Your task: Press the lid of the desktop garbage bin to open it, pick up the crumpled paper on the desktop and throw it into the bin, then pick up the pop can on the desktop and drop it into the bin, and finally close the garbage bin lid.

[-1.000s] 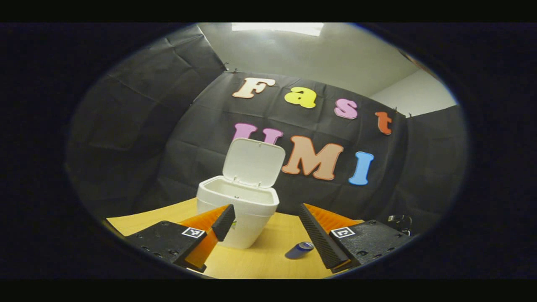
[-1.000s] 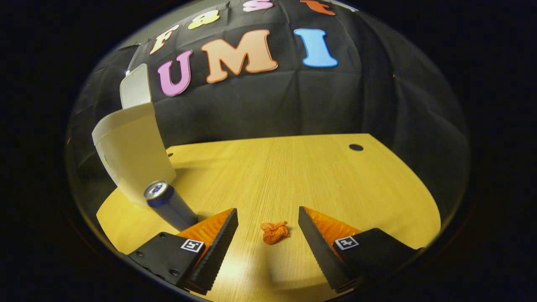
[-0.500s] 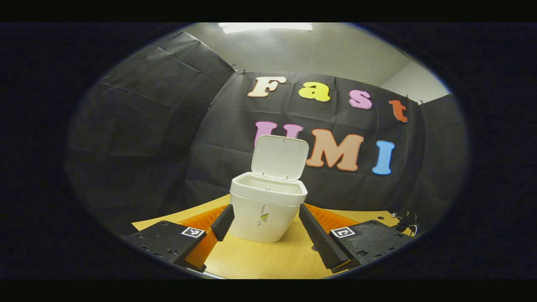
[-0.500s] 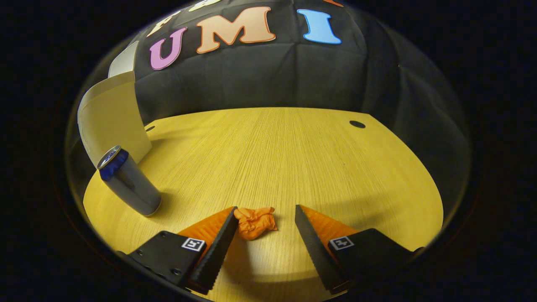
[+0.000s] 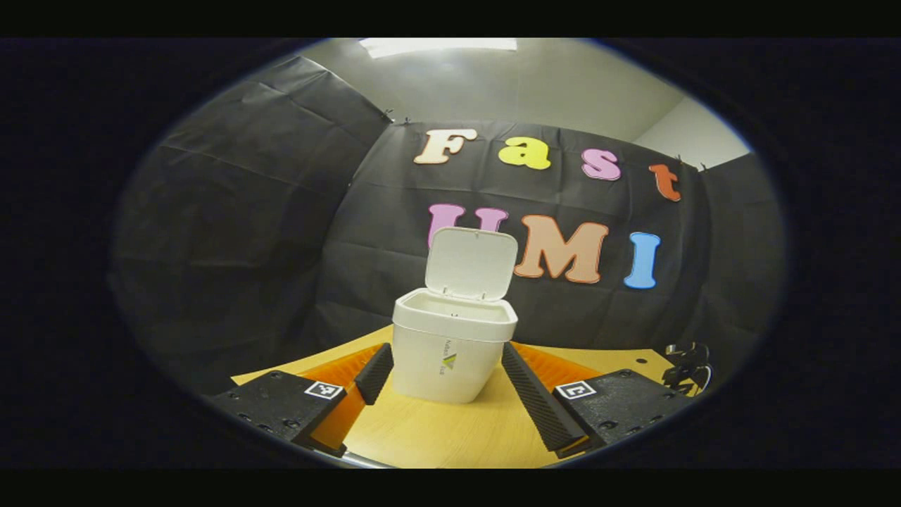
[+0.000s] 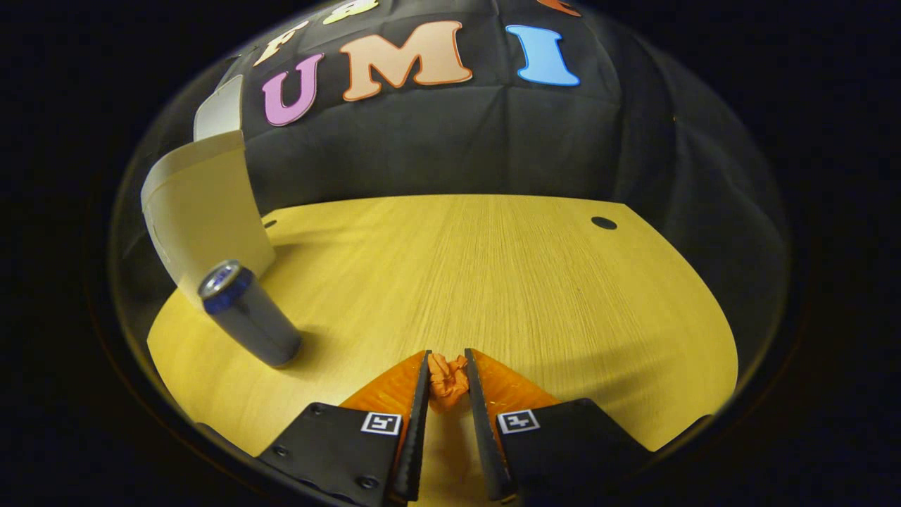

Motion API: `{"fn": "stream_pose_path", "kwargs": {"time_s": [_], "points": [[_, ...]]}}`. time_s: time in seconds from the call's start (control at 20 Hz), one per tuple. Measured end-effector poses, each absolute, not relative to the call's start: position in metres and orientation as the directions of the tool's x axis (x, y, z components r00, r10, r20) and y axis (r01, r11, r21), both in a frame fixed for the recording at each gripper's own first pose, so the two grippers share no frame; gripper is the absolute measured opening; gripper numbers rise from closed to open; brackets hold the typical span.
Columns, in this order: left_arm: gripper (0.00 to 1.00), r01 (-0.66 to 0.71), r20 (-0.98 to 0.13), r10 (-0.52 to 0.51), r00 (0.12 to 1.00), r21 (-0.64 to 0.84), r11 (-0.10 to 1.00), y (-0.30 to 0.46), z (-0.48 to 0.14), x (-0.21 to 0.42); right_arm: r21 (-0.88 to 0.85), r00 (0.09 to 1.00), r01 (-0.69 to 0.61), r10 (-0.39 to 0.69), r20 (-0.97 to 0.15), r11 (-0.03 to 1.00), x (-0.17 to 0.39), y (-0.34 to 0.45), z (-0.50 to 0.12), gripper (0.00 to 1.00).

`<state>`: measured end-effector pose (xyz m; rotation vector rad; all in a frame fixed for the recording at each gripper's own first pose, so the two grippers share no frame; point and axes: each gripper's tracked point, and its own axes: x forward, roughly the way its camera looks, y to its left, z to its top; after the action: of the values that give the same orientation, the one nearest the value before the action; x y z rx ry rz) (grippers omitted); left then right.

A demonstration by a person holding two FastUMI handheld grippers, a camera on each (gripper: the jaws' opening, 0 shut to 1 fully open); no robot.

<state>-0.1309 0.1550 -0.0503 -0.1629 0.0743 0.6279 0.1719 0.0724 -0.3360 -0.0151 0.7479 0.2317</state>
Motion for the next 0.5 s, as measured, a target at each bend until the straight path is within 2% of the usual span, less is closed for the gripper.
{"fn": "stream_pose_path", "kwargs": {"time_s": [0.15, 0.25, 0.5], "points": [[0.93, -0.567, -0.109, 0.557, 0.823, -0.112, 0.816, 0.16, -0.042, -0.138, 0.12, 0.746, -0.308, 0.318, -0.585, 0.944, 0.17, 0.122, -0.255, 0.35], [0.93, -0.547, -0.104, 0.538, 0.836, -0.1, 0.831, 0.166, -0.038, -0.143, 0.116, 0.773, -0.419, 0.421, -0.474, 0.9, 0.178, 0.178, -0.185, 0.35], [0.92, -0.539, -0.07, 0.534, 0.843, -0.095, 0.837, 0.19, -0.03, -0.161, 0.004, 0.706, -0.679, 0.655, -0.271, 0.734, 0.183, 0.337, -0.041, 0.37]]}}
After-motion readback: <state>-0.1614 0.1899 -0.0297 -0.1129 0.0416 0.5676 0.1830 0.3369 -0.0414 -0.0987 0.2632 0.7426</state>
